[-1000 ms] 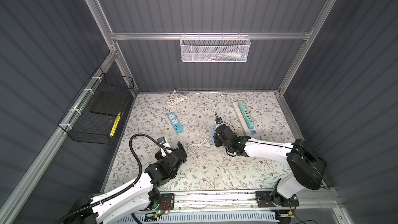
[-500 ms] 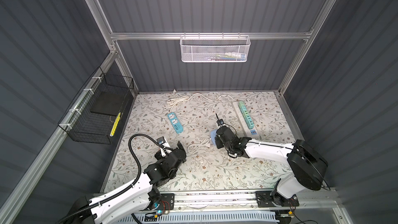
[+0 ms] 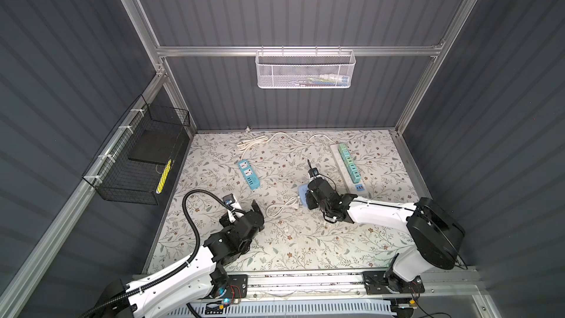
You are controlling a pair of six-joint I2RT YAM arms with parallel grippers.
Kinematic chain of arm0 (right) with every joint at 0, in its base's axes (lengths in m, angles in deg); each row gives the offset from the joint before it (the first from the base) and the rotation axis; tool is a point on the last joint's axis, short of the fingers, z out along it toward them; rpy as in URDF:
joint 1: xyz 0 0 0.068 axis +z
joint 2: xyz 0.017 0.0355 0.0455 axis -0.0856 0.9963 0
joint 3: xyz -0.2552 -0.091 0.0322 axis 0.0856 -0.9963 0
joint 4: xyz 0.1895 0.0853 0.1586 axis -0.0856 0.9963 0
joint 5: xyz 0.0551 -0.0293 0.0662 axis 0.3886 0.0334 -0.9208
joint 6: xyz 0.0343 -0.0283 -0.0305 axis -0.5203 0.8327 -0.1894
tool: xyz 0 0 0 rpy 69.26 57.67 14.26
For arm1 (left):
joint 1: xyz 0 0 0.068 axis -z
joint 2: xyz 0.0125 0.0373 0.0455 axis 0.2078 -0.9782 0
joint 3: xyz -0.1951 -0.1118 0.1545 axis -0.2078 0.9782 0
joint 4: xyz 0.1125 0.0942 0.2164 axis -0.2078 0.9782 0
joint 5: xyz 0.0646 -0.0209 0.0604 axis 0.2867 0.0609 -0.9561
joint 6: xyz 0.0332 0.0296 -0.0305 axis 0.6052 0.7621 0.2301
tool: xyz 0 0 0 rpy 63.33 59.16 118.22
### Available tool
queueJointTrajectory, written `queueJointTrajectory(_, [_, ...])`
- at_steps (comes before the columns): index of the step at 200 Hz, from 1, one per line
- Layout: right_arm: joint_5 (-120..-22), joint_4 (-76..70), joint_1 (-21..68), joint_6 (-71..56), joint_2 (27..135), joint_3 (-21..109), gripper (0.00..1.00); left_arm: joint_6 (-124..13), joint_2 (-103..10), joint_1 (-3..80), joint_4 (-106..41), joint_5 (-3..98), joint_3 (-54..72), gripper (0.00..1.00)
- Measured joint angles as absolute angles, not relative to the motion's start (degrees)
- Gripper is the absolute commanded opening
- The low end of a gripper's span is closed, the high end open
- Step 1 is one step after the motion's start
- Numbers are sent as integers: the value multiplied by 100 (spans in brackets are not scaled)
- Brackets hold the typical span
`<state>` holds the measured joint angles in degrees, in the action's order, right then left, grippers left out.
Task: Insert the plug
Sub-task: 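Carry the pink adapter with the right gripper over the blue cube's socket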
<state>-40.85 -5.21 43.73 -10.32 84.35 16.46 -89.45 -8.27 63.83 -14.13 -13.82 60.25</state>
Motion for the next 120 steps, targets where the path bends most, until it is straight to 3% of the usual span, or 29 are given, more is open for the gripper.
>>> queueJointTrajectory(120, [-4070,-528,4406,-1255,8588,1726,19,-8899,-650,6383,-1413,-1375,6091,100])
